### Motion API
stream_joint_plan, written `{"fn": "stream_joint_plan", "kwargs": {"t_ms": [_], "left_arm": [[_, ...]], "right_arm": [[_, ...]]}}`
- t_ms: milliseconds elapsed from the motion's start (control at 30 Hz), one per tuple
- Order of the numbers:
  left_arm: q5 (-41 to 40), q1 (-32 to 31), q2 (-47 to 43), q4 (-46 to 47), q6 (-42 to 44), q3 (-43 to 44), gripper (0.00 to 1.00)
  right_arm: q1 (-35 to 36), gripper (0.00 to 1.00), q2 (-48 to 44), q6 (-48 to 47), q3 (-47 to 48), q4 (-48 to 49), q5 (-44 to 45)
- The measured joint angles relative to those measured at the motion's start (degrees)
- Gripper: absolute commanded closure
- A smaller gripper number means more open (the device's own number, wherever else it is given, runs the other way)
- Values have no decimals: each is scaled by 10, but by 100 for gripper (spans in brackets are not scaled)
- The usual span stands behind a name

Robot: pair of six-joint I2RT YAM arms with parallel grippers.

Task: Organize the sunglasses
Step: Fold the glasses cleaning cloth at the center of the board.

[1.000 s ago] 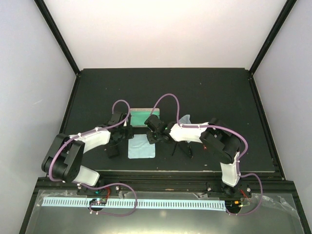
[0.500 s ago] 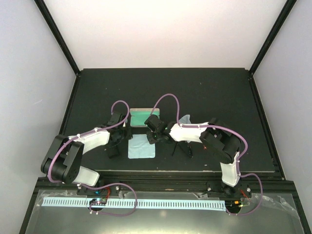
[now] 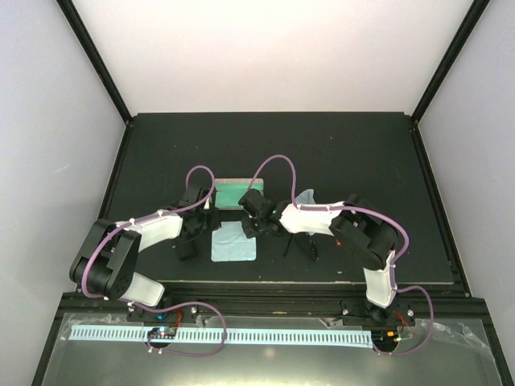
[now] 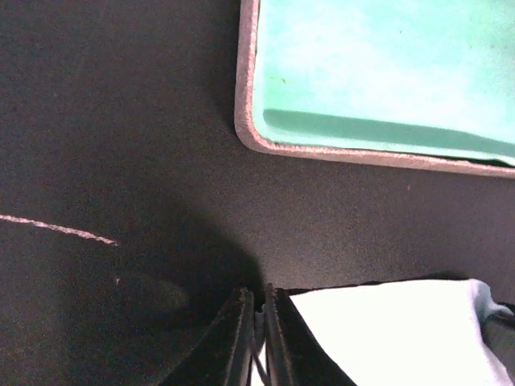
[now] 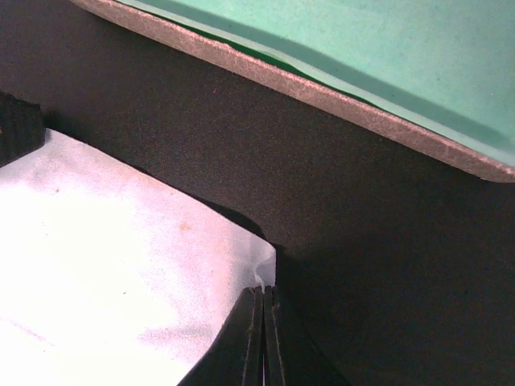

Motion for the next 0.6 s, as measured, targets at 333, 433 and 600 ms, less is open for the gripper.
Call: {"fn": "stream_joint_plan", "kwargs": {"t_ms": [333, 433, 600], "left_arm": [[3, -3, -21, -9, -1, -15, 98], [3, -3, -51, -26, -2, -29, 98], [2, -3, -98, -42, -4, -33, 98]], "right_arm": [[-3, 99, 0, 0, 13, -4, 0], [-8, 99, 0, -2, 17, -6, 1], [-17, 99, -5, -11, 21, -11, 0]]}}
